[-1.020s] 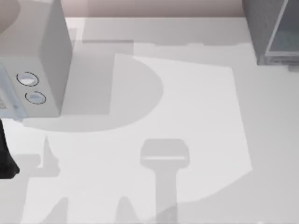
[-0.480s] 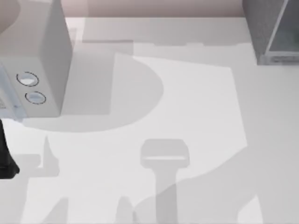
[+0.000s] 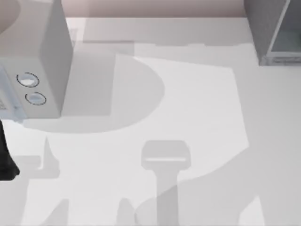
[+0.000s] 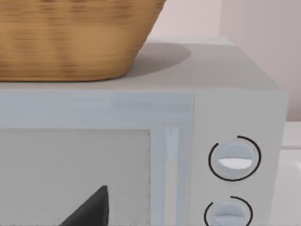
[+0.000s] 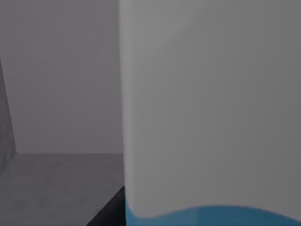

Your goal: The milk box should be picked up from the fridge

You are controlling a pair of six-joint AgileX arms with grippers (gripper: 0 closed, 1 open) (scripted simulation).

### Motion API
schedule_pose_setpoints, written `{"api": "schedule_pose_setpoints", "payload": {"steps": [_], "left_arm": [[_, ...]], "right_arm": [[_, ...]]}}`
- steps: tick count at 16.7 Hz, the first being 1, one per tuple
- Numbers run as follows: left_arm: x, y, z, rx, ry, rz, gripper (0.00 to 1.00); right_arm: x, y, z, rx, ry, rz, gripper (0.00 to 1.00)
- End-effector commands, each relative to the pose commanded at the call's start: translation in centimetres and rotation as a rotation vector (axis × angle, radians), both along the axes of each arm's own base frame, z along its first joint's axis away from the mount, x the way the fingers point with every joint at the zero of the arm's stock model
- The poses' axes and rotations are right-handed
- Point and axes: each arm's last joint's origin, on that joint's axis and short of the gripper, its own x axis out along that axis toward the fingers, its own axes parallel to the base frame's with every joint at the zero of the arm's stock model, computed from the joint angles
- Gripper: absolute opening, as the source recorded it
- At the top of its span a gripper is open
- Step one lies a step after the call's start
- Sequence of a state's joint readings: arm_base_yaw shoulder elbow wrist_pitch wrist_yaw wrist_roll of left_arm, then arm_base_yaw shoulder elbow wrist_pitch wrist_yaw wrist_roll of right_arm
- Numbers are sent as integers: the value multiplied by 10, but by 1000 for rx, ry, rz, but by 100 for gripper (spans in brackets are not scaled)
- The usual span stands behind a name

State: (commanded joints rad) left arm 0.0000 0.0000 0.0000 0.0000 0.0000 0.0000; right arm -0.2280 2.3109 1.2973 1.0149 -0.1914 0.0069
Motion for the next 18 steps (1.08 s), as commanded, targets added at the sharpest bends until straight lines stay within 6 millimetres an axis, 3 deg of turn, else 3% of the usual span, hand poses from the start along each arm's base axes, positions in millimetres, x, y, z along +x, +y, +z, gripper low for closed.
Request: {"api": "schedule_pose_setpoints", "payload": {"steps": [9, 18], "left_arm": [[0, 0, 0, 0, 0, 0, 100], [0, 0, 0, 0, 0, 0, 100]], "right_arm": [[0, 0, 0, 0, 0, 0, 2], [0, -2, 1, 1, -1, -3, 0]]}}
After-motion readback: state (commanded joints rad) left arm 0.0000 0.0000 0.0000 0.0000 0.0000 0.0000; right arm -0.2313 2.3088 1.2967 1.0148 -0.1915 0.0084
